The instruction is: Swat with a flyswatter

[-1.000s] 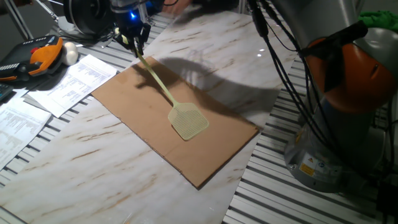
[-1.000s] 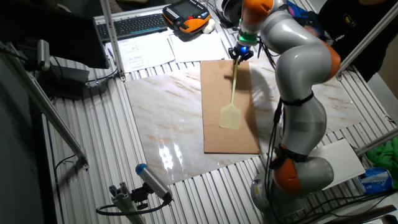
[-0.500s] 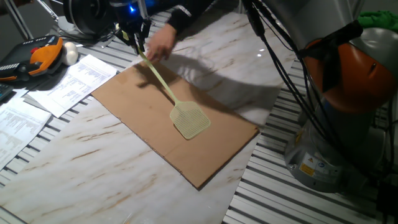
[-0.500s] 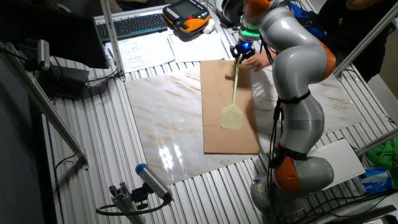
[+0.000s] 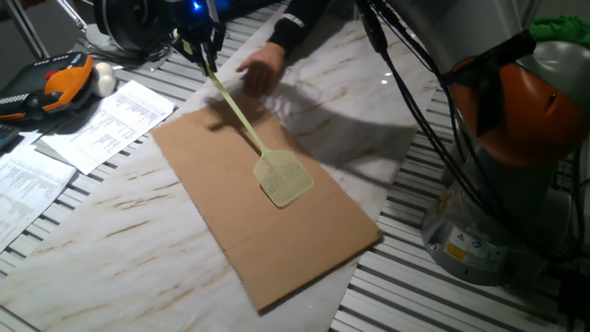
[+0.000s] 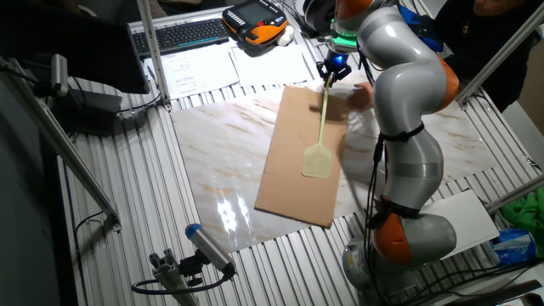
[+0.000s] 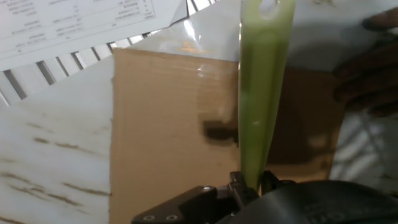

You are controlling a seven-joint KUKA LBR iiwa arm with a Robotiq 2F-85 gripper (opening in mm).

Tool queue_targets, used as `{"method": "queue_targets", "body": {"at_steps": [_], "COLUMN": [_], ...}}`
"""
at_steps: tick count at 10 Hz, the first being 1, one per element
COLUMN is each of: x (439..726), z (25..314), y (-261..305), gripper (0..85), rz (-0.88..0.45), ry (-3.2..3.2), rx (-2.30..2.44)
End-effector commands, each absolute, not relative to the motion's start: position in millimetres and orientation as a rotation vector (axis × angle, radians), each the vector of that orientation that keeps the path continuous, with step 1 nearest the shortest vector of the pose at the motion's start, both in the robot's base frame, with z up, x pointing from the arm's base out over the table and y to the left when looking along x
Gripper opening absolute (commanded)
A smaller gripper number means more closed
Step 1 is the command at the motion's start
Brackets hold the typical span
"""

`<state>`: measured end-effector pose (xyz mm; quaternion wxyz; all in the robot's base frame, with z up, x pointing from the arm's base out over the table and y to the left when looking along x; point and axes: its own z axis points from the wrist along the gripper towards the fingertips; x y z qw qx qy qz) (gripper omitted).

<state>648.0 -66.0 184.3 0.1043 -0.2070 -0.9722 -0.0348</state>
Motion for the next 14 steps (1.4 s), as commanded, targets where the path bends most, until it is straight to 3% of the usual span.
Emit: {"method": "queue_targets", "body": {"at_steps": [1, 5, 8, 14], "x": [645.8, 640.6, 646.1, 649.8], "z": [187.0, 187.6, 151.8, 107.3], "y": [-65.2, -56.8, -31.1, -22.5], "gripper": [0.0, 0.0, 0.0, 0.0], "rz": [-0.111, -0.085, 0.016, -0.003], "ry": [-2.858, -2.871, -3.0, -3.125], "rx": [-0.611, -0.636, -0.685, -0.633]}}
